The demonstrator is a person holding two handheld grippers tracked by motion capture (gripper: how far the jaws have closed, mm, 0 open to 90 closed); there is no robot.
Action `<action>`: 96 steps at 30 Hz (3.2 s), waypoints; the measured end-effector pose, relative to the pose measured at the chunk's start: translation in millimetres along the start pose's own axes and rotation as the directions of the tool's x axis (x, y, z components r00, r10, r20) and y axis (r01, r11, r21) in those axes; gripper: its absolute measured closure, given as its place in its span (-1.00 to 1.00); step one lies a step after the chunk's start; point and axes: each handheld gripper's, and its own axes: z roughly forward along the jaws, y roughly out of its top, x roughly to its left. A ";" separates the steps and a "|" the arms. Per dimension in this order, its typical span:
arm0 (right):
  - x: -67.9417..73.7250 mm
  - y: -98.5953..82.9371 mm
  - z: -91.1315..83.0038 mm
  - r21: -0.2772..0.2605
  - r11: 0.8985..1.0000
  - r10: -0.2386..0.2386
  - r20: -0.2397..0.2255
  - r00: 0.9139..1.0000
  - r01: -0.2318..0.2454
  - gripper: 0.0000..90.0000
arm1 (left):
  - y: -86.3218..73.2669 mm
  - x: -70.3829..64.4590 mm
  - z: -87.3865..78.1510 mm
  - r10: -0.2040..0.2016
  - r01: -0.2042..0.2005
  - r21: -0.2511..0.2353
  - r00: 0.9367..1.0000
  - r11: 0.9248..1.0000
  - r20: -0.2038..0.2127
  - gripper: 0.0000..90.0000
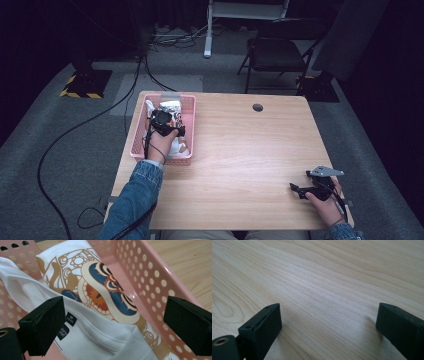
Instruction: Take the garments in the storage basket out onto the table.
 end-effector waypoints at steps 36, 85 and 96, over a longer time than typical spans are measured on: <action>0.1 0.1 0.2 0.001 1.000 -0.002 -0.002 1.000 0.002 -0.87 | 0.3 5.0 38.2 -0.022 0.022 0.072 1.000 0.997 0.012 -0.38; 0.0 0.1 0.2 0.000 1.000 -0.002 -0.003 1.000 0.002 -0.87 | 25.1 -10.0 -12.5 0.014 -0.013 0.044 1.000 0.999 -0.027 0.86; 0.0 0.1 0.3 0.001 1.000 -0.002 -0.003 1.000 0.002 -0.87 | 38.0 -14.2 -33.2 0.034 -0.033 0.023 0.999 0.999 -0.027 0.86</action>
